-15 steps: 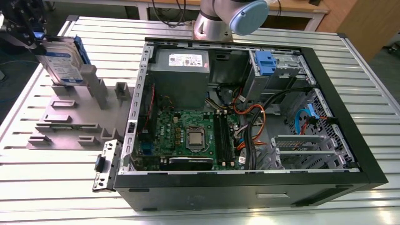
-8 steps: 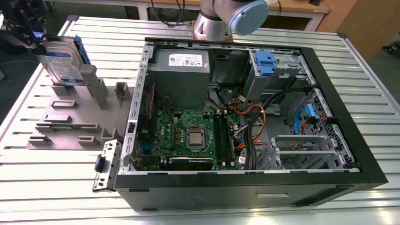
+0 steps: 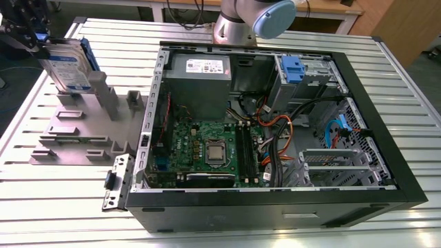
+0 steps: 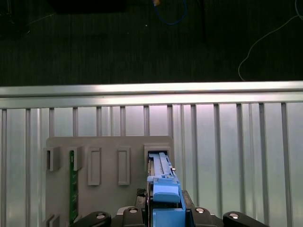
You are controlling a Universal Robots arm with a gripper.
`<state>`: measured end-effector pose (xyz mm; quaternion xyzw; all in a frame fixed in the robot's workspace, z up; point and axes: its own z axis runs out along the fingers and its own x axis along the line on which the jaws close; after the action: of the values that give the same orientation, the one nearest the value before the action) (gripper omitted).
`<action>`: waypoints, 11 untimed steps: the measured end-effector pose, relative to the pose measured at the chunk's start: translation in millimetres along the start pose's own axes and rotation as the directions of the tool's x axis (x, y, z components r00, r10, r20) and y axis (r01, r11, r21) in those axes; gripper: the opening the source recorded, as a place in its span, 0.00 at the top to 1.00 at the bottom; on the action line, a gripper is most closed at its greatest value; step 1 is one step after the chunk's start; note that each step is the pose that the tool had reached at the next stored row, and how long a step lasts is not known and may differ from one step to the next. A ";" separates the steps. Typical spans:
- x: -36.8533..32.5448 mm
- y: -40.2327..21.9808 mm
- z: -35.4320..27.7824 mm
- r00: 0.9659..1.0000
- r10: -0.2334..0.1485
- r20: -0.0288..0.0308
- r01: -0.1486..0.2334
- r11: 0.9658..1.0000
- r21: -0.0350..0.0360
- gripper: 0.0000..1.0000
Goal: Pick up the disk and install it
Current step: 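Pick up the disk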
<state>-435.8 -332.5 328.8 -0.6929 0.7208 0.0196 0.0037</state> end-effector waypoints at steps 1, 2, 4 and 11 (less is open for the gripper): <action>0.0 0.0 -0.7 1.000 0.000 0.000 0.000 1.000 0.000 0.63; 0.0 0.0 -1.3 1.000 0.000 0.000 0.000 1.000 0.000 0.63; -0.1 0.0 -2.4 1.000 0.000 0.000 0.000 1.000 0.000 0.63; -0.2 0.1 -6.3 1.000 0.000 0.000 0.000 1.000 0.000 0.63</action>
<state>-435.8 -332.5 335.1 -0.6929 0.7208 0.0196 0.0038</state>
